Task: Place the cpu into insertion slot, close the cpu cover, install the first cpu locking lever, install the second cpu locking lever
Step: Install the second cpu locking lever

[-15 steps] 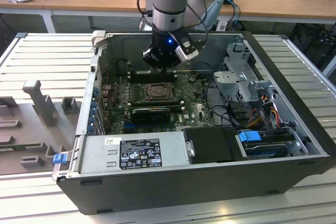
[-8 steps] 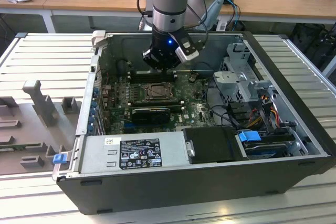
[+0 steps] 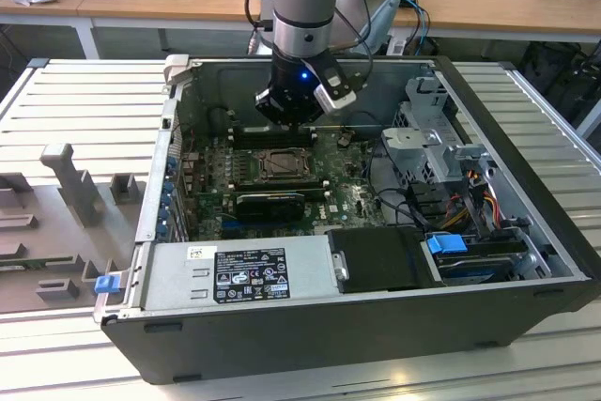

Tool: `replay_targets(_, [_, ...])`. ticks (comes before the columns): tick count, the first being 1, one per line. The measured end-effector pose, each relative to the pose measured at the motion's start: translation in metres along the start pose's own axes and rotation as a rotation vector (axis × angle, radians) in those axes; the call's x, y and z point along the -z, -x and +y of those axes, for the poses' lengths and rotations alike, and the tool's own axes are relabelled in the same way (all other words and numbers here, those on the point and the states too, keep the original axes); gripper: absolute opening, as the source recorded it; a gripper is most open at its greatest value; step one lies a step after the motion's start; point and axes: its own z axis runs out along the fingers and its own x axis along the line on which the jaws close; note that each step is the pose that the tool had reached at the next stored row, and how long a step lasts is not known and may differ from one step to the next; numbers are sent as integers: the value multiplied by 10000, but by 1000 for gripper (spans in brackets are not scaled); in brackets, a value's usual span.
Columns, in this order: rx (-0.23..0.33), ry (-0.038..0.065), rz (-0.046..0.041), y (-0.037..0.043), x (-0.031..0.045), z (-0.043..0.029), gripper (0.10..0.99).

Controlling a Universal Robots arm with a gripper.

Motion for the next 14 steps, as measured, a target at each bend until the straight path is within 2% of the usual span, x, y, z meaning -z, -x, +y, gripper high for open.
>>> replay_targets(3, [-1,2,-1,-3,2,-30,106])
replay_targets(14, [0,2,-1,-4,58,-44,106])
